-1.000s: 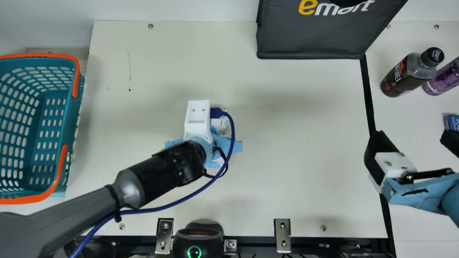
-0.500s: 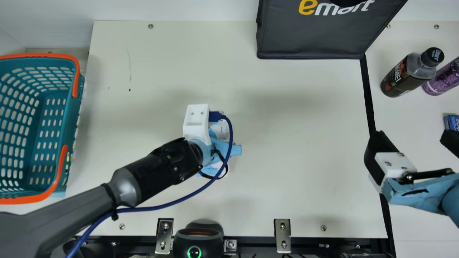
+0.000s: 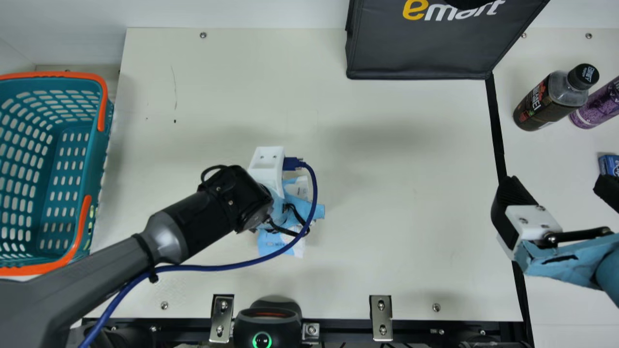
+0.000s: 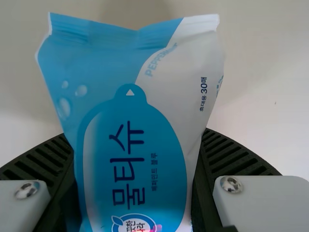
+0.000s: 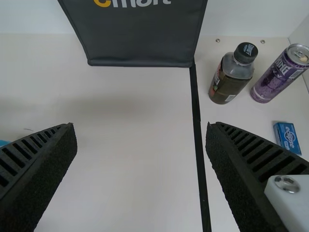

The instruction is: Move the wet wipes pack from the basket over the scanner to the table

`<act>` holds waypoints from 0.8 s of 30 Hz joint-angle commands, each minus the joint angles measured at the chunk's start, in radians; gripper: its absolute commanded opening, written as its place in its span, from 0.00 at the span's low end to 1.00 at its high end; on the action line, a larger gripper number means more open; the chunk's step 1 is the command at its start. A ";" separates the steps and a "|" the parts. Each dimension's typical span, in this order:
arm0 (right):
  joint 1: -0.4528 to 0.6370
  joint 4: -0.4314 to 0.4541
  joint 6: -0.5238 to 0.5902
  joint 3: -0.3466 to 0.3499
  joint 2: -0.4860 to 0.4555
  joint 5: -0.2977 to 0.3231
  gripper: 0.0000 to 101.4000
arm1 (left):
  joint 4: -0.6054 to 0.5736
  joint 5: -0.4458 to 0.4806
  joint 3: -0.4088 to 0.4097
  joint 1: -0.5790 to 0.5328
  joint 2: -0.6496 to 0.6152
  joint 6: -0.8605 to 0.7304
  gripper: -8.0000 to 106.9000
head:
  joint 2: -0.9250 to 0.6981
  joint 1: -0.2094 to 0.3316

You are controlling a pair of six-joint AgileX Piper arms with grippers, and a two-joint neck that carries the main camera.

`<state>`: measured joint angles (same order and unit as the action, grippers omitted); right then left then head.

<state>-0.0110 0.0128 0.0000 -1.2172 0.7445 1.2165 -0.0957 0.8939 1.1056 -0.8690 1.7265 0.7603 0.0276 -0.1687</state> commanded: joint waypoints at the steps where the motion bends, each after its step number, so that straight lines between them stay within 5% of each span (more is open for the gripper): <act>1: 0.000 0.000 0.000 0.000 0.000 0.000 0.94 | -0.022 0.033 0.008 0.004 0.004 -0.023 0.00 | 0.000 0.030; 12: 0.000 0.000 0.000 0.000 0.000 -0.001 0.94 | -0.064 0.111 0.036 0.024 0.021 -0.071 0.00 | 0.000 0.030; 24: 0.000 0.000 0.000 0.000 0.000 -0.001 0.94 | -0.091 -0.024 0.104 0.004 0.065 -0.040 0.00 | 0.000 0.030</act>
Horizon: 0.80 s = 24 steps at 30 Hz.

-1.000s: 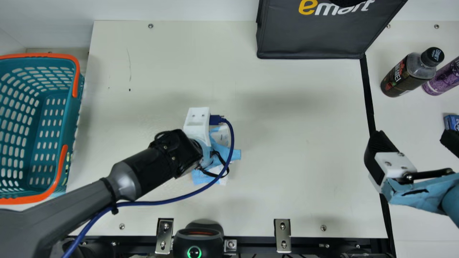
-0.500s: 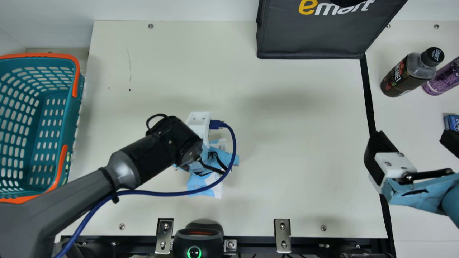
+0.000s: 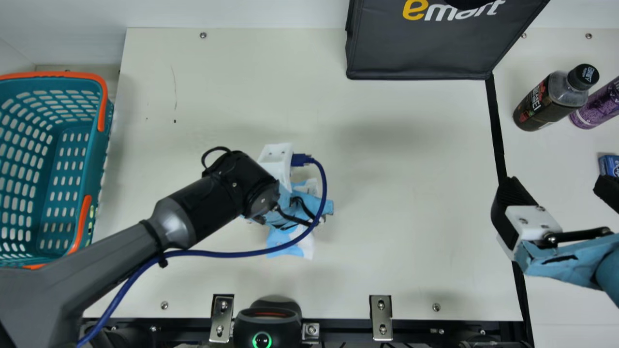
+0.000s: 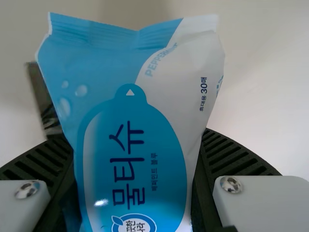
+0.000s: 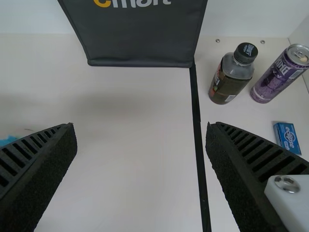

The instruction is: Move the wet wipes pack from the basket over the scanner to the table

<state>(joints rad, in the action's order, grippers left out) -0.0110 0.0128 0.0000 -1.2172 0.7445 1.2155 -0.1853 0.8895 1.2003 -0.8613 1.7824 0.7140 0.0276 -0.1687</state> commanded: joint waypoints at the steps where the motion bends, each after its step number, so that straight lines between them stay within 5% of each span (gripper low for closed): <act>1: 0.000 0.000 0.000 0.000 0.000 0.000 0.94 | -0.001 -0.031 0.020 -0.009 0.018 0.014 0.00 | 0.000 0.030; 15: 0.000 0.000 0.000 0.000 0.000 0.000 0.94 | 0.048 -0.080 0.242 -0.075 0.196 0.114 0.00 | 0.000 0.030; 24: 0.000 0.000 0.000 0.000 0.000 -0.002 0.94 | 0.055 -0.040 0.368 -0.090 0.290 0.143 0.26 | 0.000 0.030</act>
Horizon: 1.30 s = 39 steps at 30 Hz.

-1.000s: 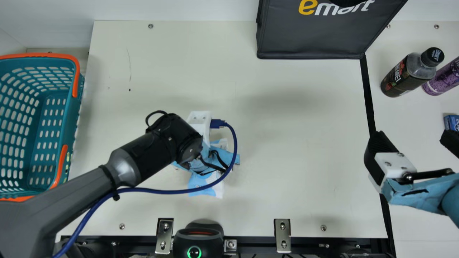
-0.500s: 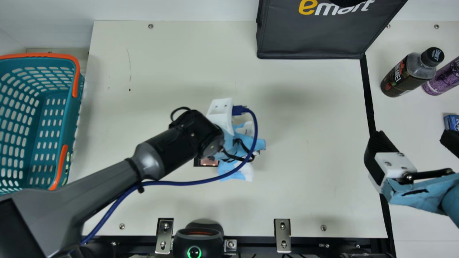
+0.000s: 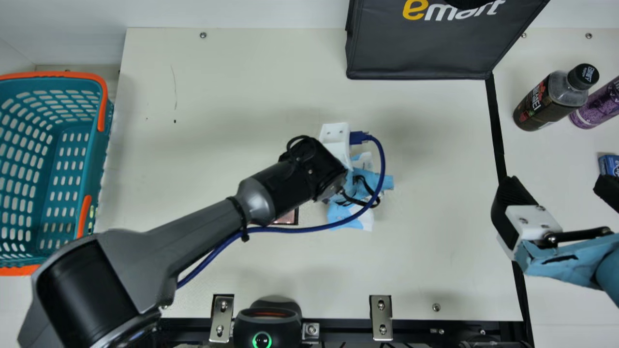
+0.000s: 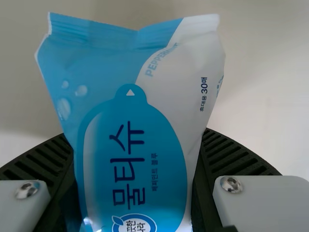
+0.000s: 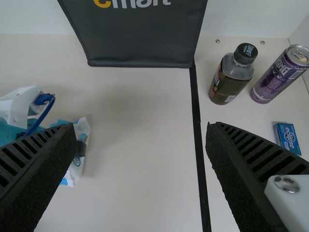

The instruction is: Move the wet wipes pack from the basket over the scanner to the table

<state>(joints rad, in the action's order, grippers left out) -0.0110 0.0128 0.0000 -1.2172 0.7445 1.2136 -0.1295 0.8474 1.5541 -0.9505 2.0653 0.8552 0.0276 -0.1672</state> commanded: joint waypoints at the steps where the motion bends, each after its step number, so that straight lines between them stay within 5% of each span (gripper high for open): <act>1: 0.000 0.000 0.000 0.000 0.000 0.000 0.94 | -0.004 0.004 0.023 -0.001 0.014 0.003 0.29 | 0.000 0.029; 11: 0.000 0.000 0.000 0.000 0.000 0.000 0.94 | -0.069 -0.032 0.034 0.019 0.024 -0.024 0.58 | 0.000 0.029; 20: 0.000 0.000 0.000 0.000 0.000 0.000 0.94 | -0.255 -0.162 -0.080 0.055 -0.066 -0.235 0.84 | 0.000 0.029; 29: 0.000 0.000 0.000 0.000 0.000 0.000 0.94 | -0.583 -0.230 -0.288 0.159 -0.262 -0.690 0.85 | 0.000 0.029; 39: 0.000 0.000 0.000 0.000 0.000 0.000 0.94 | -0.735 -0.107 -0.534 0.397 -0.534 -1.076 0.85 | 0.000 0.029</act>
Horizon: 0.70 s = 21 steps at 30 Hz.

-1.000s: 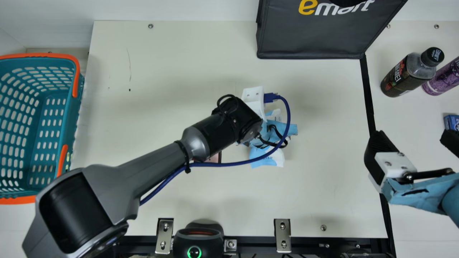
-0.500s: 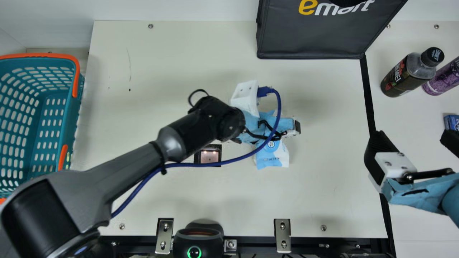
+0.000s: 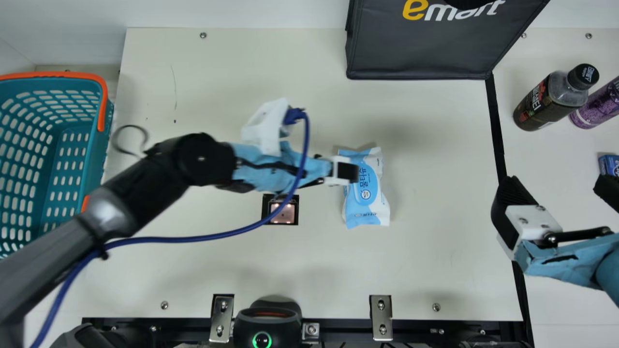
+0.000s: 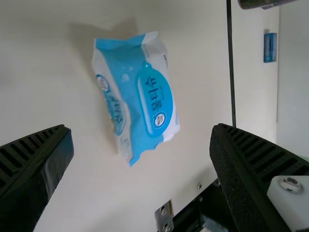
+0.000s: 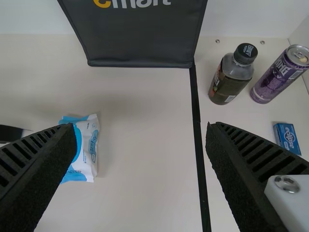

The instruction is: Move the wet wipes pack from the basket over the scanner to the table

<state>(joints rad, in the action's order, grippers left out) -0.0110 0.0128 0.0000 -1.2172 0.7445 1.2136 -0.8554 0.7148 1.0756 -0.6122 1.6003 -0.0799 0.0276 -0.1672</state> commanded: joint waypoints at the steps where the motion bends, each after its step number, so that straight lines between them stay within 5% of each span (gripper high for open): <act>1: 0.000 0.000 0.000 0.000 0.000 0.000 0.94 | -0.008 0.041 -0.074 0.084 -0.096 -0.168 0.85 | 0.000 0.029; 10: 0.000 0.000 0.000 0.000 0.000 0.000 0.94 | 0.124 0.179 -0.171 0.297 -0.340 -0.279 0.85 | 0.000 0.029; 21: 0.000 0.000 0.000 0.000 0.000 0.000 0.94 | 0.352 0.328 -0.102 0.461 -0.560 -0.221 0.85 | 0.000 0.029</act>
<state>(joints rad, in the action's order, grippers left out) -0.0110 0.0128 0.0000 -1.2172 0.7445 1.2136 -0.5366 1.0251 0.9645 -0.1658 1.0682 -0.3079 0.0276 -0.1672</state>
